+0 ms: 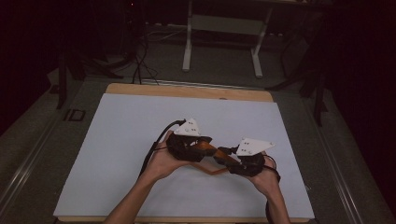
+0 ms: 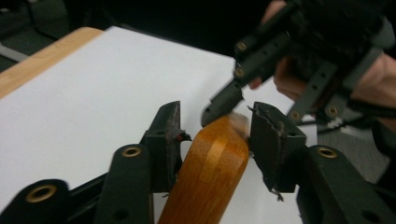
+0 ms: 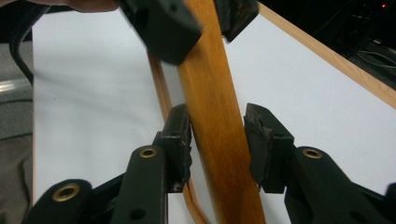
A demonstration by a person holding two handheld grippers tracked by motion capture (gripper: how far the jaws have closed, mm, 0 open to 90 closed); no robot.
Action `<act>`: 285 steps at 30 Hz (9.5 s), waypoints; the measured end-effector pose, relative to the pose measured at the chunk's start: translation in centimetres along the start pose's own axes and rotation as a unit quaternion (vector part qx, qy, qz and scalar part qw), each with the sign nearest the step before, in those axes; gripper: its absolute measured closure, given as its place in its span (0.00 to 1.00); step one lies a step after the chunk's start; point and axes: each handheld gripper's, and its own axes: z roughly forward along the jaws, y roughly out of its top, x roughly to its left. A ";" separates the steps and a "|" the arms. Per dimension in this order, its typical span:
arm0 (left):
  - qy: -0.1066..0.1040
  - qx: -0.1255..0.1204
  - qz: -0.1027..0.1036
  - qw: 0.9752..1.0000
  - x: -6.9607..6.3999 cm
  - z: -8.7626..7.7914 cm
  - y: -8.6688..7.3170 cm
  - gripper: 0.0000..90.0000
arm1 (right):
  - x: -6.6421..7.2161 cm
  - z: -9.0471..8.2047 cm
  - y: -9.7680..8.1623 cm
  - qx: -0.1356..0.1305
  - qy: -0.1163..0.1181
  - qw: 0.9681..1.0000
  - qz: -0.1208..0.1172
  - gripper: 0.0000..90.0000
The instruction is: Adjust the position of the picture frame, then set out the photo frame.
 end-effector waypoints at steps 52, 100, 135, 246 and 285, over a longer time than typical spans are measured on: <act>0.021 0.042 -0.084 0.995 2.0 4.4 -7.9 0.74 | -2.5 -3.0 -2.8 0.036 -0.012 0.998 0.048 0.76; 0.090 -0.010 -0.102 0.991 2.7 -2.5 -10.3 0.69 | -1.3 1.9 -1.7 0.027 0.024 0.998 0.060 0.76; 0.055 0.018 -0.168 0.984 3.4 -2.9 -11.9 0.69 | -1.8 6.5 -3.3 0.015 0.113 0.969 0.220 0.68; 0.182 0.006 -0.219 0.958 3.3 -6.0 -12.5 0.51 | -3.6 9.0 0.8 0.057 -0.118 0.987 0.089 1.00; 0.190 -0.003 -0.221 0.957 3.0 -6.3 -12.2 0.51 | -5.6 12.0 -0.1 0.083 -0.118 0.983 0.115 1.00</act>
